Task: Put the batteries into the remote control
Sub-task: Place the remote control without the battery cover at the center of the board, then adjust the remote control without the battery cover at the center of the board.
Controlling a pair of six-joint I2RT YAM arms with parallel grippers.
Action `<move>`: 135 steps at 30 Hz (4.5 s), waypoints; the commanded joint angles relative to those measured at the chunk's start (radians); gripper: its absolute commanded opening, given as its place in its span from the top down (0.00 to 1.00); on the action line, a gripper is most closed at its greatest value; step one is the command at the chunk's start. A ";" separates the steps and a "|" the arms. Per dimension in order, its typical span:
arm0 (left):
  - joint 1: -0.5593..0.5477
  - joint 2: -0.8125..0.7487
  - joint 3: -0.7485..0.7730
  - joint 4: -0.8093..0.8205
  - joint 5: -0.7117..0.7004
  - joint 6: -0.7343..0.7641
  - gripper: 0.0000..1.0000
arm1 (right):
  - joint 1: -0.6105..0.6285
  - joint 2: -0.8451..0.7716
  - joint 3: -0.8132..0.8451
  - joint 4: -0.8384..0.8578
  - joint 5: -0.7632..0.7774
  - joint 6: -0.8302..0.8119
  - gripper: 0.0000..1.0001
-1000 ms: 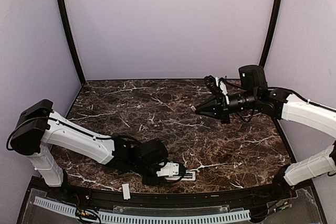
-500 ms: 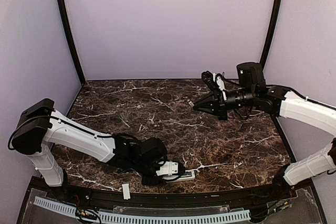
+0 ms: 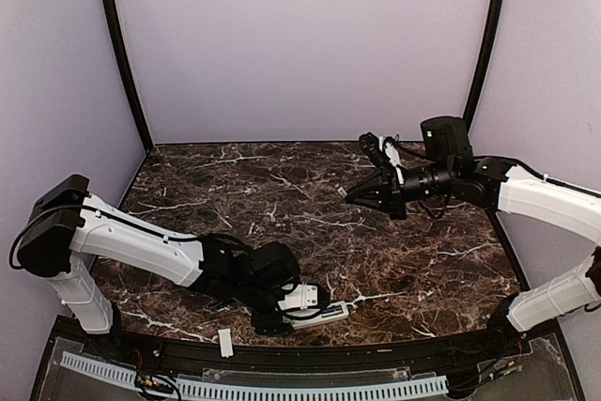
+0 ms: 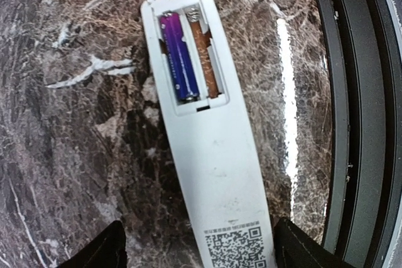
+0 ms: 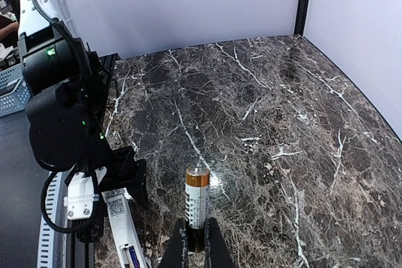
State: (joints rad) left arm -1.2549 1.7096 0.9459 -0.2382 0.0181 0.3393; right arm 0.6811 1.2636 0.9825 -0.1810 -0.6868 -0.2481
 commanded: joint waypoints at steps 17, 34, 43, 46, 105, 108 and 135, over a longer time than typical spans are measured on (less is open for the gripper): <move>0.073 -0.488 -0.113 0.352 -0.071 -0.458 0.24 | 0.137 0.029 0.003 0.038 0.056 -0.095 1.00; 0.097 -0.517 -0.076 0.409 -0.025 -0.646 0.36 | 0.254 0.065 0.031 0.086 0.128 -0.145 1.00; 0.097 -0.530 -0.097 0.415 -0.031 -0.667 0.59 | 0.259 0.045 0.016 0.087 0.123 -0.154 1.00; 0.097 -0.526 -0.095 0.411 -0.026 -0.658 0.62 | 0.260 0.046 0.010 0.098 0.119 -0.150 1.00; -0.115 -0.010 -0.120 0.185 -0.476 -0.099 0.40 | 0.276 0.321 -0.180 0.079 0.254 0.241 1.00; -0.115 0.010 -0.124 0.183 -0.478 -0.064 0.41 | 0.276 0.310 -0.174 0.068 0.254 0.248 1.00; -0.026 -0.389 -0.261 0.349 -0.420 -0.335 0.33 | 0.465 0.267 -0.209 -0.045 0.331 0.529 1.00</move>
State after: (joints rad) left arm -1.2915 1.3212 0.7120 0.0933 -0.3958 0.0532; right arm 1.1233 1.5234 0.7849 -0.2298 -0.3927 0.2394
